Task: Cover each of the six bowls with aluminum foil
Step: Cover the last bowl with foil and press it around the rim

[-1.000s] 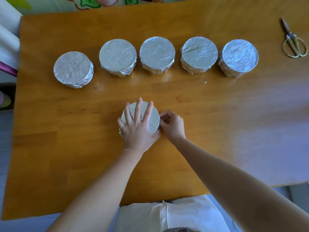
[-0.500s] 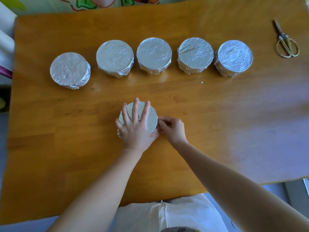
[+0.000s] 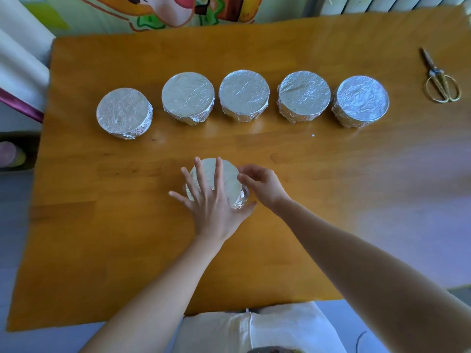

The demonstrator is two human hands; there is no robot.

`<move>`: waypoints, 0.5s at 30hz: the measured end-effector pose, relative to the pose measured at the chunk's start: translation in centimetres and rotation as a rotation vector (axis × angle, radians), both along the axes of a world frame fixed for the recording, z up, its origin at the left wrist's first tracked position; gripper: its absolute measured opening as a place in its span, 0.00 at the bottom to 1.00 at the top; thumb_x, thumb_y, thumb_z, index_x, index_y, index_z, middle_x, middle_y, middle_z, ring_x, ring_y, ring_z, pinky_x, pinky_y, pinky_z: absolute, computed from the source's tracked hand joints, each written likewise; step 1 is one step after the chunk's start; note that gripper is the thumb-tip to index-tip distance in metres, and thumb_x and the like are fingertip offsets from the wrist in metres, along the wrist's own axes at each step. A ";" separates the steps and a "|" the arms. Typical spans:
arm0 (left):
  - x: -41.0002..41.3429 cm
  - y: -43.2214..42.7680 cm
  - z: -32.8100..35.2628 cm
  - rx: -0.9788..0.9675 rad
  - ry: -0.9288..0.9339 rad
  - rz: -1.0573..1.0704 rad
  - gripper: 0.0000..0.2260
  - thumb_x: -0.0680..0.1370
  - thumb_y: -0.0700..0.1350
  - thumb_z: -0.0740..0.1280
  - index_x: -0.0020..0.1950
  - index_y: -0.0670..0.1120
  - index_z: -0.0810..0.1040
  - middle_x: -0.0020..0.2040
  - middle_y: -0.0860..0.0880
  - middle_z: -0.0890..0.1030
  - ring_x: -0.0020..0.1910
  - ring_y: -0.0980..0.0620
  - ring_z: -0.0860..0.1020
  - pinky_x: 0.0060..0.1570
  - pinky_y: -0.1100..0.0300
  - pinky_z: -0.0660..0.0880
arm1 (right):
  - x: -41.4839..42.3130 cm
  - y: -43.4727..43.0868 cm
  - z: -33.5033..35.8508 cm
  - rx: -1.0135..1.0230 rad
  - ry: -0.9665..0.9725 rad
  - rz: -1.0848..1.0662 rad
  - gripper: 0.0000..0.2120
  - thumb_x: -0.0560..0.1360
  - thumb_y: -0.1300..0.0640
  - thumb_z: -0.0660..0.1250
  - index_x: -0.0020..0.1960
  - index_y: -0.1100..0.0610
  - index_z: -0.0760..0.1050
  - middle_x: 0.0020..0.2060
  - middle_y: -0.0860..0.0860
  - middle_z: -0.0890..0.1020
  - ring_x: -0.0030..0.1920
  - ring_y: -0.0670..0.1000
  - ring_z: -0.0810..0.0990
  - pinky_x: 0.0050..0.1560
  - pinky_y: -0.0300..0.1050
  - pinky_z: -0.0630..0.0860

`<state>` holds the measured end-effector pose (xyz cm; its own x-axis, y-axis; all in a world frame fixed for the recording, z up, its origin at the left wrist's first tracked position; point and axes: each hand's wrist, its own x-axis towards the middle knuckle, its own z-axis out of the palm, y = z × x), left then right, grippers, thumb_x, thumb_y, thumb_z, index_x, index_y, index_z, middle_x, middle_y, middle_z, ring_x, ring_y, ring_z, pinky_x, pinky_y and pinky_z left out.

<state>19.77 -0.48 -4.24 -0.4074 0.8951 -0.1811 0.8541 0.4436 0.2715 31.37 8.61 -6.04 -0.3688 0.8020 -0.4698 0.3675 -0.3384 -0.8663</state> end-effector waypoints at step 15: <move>-1.9 1.0 -2.1 0.033 0.208 -0.211 0.40 0.71 0.69 0.62 0.80 0.59 0.56 0.81 0.48 0.57 0.78 0.35 0.54 0.62 0.35 0.61 | 0.6 -1.3 -0.5 0.204 -0.105 0.006 0.07 0.72 0.66 0.69 0.44 0.54 0.80 0.40 0.46 0.82 0.37 0.44 0.77 0.40 0.33 0.72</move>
<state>17.89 0.48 -6.30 -0.2374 0.9679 -0.0822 0.9653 0.2446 0.0920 31.93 7.27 -6.54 -0.3314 0.8824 -0.3340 0.4604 -0.1578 -0.8736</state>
